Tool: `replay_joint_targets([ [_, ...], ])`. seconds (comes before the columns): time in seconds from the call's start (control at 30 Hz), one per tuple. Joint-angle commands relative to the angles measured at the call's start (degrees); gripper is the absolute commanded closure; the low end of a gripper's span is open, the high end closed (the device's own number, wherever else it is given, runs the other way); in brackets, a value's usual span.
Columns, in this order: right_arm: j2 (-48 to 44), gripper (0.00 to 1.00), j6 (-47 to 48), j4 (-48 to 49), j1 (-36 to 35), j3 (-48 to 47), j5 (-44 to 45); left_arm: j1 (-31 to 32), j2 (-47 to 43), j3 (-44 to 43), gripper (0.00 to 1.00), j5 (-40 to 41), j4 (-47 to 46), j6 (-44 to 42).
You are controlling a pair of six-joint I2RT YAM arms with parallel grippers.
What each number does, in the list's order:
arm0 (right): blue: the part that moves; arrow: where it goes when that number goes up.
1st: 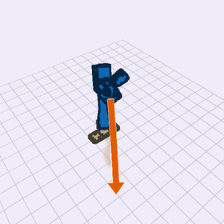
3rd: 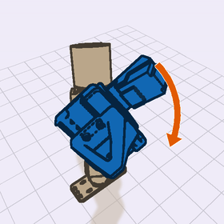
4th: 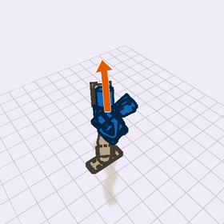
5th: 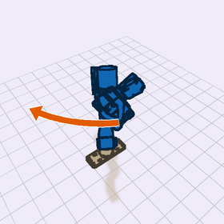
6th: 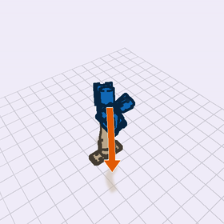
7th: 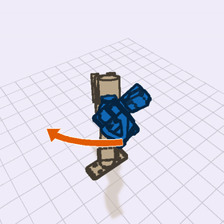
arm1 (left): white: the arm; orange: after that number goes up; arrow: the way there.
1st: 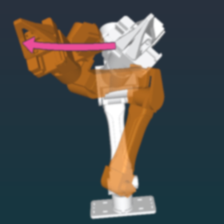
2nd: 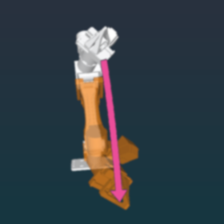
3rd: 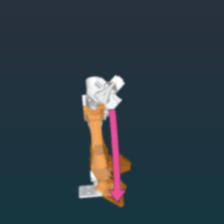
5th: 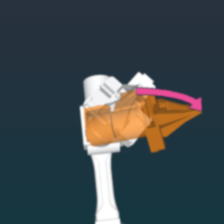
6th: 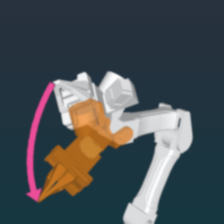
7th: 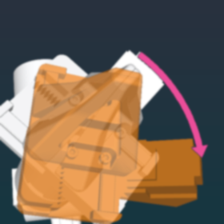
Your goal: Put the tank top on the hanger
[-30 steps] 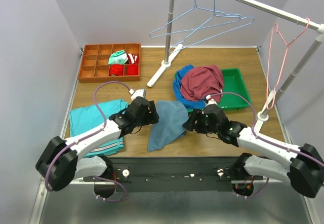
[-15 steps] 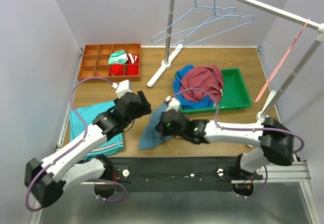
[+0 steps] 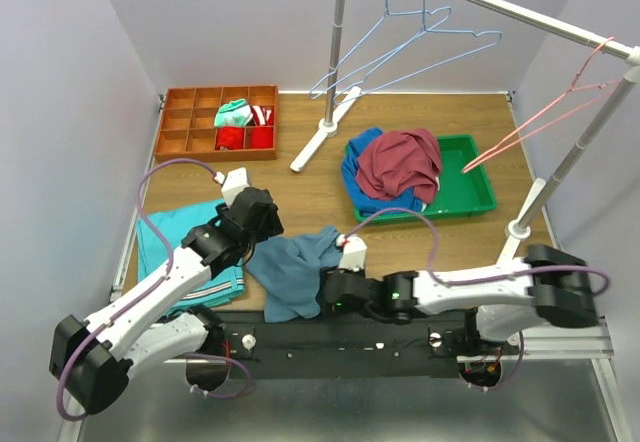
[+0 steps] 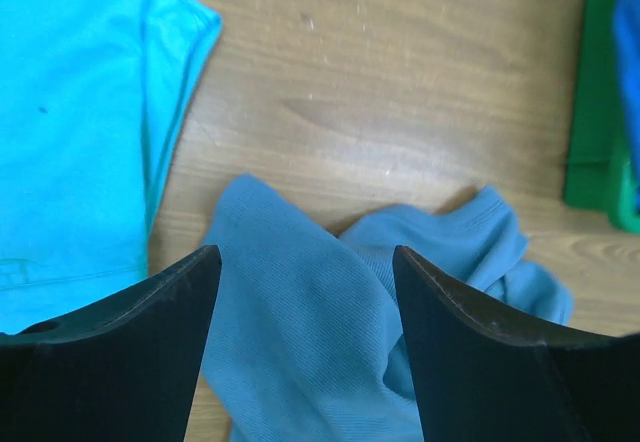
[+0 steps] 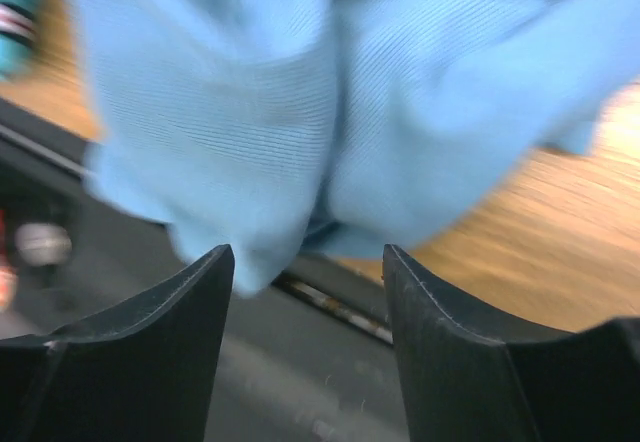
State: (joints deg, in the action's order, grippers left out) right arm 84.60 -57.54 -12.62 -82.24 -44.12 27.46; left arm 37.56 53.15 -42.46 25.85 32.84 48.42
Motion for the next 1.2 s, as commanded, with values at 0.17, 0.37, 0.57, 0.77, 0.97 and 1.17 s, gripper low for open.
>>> replay_joint_targets([
  [0.17,-20.33,0.18,-11.99,-7.17,4.53,11.15,9.90,0.93,12.22,-0.60,0.23,-10.46,-11.57,-5.70],
  [0.37,-25.01,0.23,-5.93,4.77,18.76,17.66,-1.43,4.27,21.80,-6.14,0.24,-12.58,-13.50,-9.40],
  [0.57,-17.55,0.24,-3.55,12.07,25.36,16.26,-7.24,9.45,29.81,-9.66,0.24,-13.45,-14.47,-12.56],
  [0.77,-7.45,0.25,-4.69,19.29,27.13,14.76,-10.41,11.92,35.44,-10.54,0.23,-14.42,-15.44,-13.36],
  [0.97,-3.48,0.63,-4.87,19.93,27.39,12.49,-10.42,12.18,35.98,-9.49,0.58,-13.98,-16.75,-12.21],
  [1.17,-6.63,0.99,1.72,7.30,27.39,2.21,-5.67,12.10,25.65,-11.77,1.00,-4.70,-9.74,-8.89],
])
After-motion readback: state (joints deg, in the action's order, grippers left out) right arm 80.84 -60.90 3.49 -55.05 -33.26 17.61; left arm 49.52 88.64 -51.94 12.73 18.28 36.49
